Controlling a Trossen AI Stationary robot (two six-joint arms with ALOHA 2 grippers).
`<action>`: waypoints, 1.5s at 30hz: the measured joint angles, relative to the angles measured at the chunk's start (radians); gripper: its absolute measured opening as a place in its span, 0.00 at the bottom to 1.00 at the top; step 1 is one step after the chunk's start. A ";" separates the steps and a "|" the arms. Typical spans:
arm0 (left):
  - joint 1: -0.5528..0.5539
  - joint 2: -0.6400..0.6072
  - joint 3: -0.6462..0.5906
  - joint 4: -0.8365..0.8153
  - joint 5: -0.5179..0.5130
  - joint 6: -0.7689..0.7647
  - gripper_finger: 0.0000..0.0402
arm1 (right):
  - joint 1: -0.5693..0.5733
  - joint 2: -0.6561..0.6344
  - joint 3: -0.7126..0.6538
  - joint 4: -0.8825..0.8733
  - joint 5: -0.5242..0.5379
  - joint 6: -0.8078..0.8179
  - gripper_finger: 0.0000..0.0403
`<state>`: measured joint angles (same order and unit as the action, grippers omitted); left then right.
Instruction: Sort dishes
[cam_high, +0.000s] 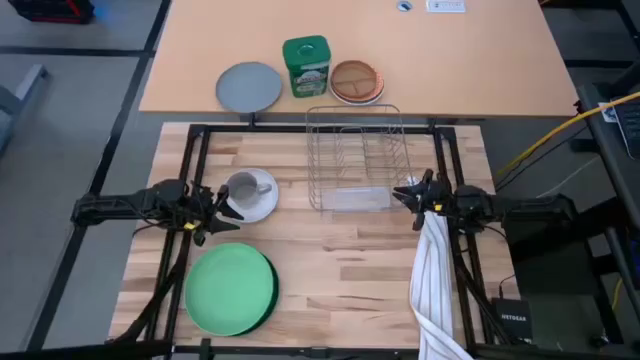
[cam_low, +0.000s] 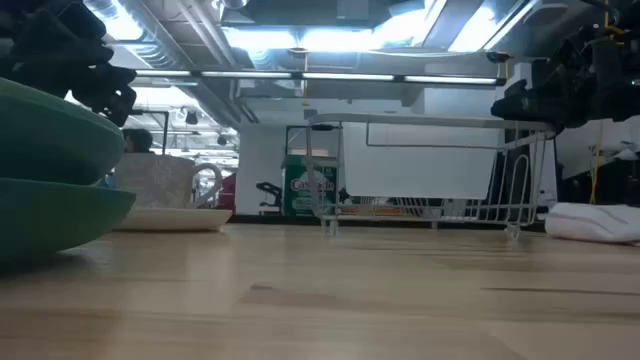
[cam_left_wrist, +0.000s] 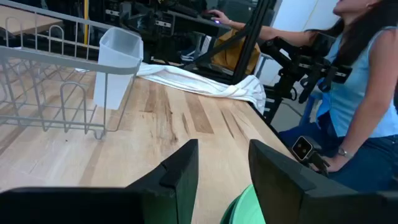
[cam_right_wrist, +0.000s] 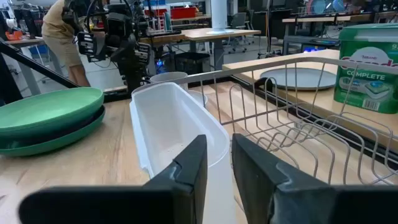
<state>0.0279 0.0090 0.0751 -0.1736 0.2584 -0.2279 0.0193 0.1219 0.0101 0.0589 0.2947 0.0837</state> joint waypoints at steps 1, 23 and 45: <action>0.000 0.000 0.000 0.000 0.000 0.000 0.33 | 0.000 0.000 0.000 0.000 0.000 0.000 0.20; 0.000 0.000 0.000 0.000 0.000 0.000 0.33 | 0.000 0.000 0.000 0.000 0.000 0.000 0.20; 0.000 0.000 0.000 0.000 0.000 0.000 0.33 | 0.000 0.000 0.000 0.081 0.001 0.001 0.20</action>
<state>0.0280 0.0091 0.0750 -0.1735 0.2582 -0.2279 0.0193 0.1223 0.0097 0.1397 0.2958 0.0845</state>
